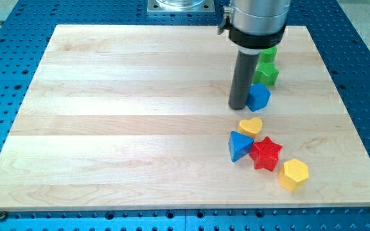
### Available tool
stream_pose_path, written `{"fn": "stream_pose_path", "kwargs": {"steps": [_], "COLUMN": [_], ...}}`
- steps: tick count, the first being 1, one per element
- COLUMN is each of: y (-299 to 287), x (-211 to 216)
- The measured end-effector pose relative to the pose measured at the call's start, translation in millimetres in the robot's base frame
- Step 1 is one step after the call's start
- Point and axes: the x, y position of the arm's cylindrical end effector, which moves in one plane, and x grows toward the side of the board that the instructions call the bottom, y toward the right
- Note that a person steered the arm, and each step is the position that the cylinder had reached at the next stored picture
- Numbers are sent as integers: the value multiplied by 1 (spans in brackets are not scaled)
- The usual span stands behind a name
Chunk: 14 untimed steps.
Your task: Move the yellow heart and the blue triangle below the blue cube
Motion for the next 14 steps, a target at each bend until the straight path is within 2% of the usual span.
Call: {"fn": "stream_pose_path", "kwargs": {"steps": [1, 2, 3, 4, 6, 7, 8, 11, 14], "y": [21, -30, -104, -84, -9, -4, -54, -13, 0], "x": [0, 3, 67, 105, 95, 79, 79, 44, 67]}}
